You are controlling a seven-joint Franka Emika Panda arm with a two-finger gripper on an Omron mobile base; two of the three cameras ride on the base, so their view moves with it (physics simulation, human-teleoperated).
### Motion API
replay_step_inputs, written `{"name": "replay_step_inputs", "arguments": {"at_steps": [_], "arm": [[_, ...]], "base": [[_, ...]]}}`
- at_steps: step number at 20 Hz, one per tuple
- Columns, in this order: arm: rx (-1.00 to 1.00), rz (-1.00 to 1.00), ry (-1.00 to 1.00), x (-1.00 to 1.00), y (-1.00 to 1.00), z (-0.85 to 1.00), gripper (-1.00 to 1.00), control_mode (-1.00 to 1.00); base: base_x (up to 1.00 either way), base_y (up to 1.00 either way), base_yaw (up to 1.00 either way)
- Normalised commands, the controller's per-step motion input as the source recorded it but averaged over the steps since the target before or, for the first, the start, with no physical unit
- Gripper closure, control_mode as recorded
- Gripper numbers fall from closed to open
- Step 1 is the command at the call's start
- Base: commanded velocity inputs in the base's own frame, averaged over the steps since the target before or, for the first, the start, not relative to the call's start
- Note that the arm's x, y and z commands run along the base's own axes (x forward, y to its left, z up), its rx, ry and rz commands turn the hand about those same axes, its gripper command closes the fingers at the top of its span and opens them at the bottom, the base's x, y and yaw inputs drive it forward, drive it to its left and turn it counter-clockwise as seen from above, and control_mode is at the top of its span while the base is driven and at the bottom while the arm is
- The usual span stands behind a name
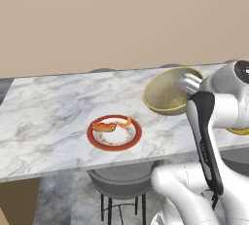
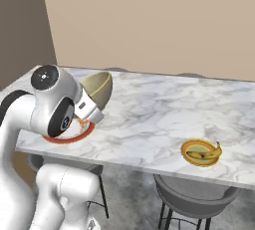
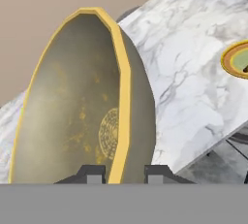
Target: Take the smaller bowl and place it next to the appetizer plate on the dining counter , and place the larger bowl next to the plate with cooked food.
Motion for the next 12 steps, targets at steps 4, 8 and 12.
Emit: {"name": "replay_step_inputs", "arguments": {"at_steps": [4, 8, 12], "arm": [[0.24, 0.0, -0.03, 0.13, -0.04, -0.18, 1.0, -1.0], [0.4, 0.0, 0.17, 0.1, 0.0, -0.19, 1.0, -1.0], [0.33, 0.06, 0.25, 0.09, -0.05, -0.02, 1.0, -1.0]], "base": [[0.0, 0.0, 0.0], [0.0, 0.0, 0.0], [0.0, 0.0, 0.0]]}}
